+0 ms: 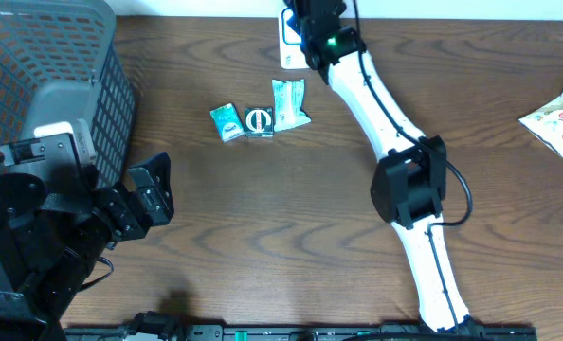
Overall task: Scan the item barcode
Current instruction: 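Lift the orange Kleenex box and hold it before the scanner, then carry the orange box to the right edge and drop it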
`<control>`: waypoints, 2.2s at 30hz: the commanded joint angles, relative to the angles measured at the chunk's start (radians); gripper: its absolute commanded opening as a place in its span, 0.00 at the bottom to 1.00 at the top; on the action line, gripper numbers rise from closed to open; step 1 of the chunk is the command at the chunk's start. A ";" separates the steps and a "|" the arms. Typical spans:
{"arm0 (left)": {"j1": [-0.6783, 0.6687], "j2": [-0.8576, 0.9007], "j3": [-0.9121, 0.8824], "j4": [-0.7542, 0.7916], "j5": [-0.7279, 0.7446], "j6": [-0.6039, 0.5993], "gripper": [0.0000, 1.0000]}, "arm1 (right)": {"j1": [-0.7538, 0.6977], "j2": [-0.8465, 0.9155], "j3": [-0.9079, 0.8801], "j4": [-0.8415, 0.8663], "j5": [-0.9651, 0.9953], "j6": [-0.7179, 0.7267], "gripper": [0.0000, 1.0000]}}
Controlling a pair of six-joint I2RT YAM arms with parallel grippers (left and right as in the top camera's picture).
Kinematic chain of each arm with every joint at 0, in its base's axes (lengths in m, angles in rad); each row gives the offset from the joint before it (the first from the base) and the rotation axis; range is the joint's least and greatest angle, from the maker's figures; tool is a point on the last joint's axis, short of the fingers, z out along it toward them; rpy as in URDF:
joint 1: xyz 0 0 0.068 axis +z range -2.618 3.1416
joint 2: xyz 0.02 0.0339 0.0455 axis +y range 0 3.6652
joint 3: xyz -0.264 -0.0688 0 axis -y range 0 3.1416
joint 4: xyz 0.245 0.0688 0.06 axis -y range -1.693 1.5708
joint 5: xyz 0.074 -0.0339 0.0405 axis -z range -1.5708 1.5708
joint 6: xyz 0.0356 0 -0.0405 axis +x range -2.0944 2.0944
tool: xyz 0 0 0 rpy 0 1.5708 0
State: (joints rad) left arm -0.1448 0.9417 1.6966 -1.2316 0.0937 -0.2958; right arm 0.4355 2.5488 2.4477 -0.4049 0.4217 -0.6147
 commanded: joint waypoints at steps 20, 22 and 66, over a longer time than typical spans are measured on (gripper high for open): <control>0.004 0.000 0.007 -0.003 -0.013 -0.009 0.98 | 0.035 0.037 0.017 -0.111 0.016 -0.062 0.01; 0.004 0.000 0.007 -0.003 -0.013 -0.009 0.98 | 0.035 0.035 0.017 -0.129 0.029 -0.010 0.01; 0.004 0.000 0.007 -0.003 -0.013 -0.009 0.98 | -0.696 -0.171 -0.100 -0.826 -0.351 0.805 0.99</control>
State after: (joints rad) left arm -0.1448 0.9417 1.6966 -1.2320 0.0940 -0.2958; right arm -0.2676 2.3749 2.3840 -1.2301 0.2096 0.1764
